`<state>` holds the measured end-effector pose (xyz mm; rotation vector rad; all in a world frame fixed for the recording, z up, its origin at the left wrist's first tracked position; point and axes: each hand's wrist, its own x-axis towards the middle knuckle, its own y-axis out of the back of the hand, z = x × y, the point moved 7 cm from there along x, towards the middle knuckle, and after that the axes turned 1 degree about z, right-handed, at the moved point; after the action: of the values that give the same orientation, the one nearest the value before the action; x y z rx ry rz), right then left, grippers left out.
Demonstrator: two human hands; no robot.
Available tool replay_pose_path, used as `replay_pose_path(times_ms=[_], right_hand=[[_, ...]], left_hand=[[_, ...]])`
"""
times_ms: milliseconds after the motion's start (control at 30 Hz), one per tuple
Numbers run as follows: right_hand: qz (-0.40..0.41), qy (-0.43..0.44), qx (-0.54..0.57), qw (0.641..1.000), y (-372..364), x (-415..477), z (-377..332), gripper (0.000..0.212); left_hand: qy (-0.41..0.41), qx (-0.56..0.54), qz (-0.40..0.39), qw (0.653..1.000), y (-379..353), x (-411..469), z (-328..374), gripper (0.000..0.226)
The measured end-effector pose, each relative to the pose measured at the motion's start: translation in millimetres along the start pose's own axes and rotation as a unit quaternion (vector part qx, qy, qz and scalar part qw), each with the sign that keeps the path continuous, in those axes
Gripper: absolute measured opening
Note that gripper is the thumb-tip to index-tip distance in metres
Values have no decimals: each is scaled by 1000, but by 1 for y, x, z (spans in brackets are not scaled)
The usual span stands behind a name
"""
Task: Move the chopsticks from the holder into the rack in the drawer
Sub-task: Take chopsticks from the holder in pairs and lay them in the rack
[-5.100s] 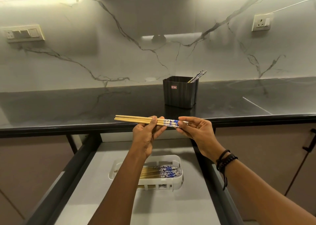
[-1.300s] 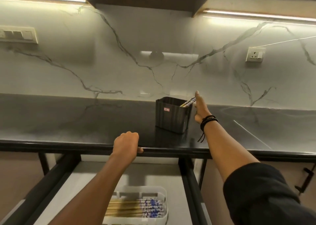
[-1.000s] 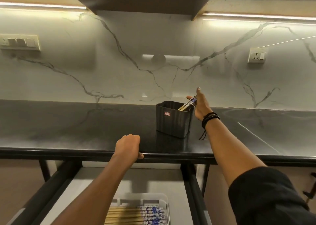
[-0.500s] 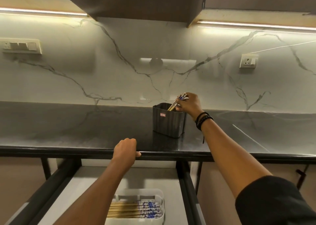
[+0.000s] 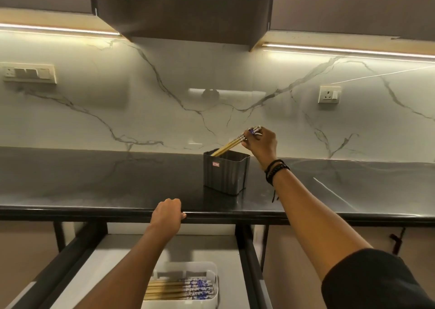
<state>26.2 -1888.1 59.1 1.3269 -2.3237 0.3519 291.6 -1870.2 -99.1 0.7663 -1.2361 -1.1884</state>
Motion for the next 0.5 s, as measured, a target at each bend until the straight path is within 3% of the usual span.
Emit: replay_pose_path(times_ms=[133,233,333,433,500], right_hand=[[50,-50,150,986,19,-10,-1,9],[29,-121,329,936,17,-34,1,9],[36,-153,338,928,17,-68,9,5],[17,-185,363,913,11,-102,23,22],[4,-206,371,906,5,-122,35,26]], left_hand=[[4,-30,-1,1000,-4,-1,-4,27],[-10,-36,-20,999,-8,1,-9,36],[-29,-26,-48,998,-15,-1,-15,50],[-3,-137,-36,990,-24,-14,-24,62],[8,-221,17,975,-27,-28,-27,61]])
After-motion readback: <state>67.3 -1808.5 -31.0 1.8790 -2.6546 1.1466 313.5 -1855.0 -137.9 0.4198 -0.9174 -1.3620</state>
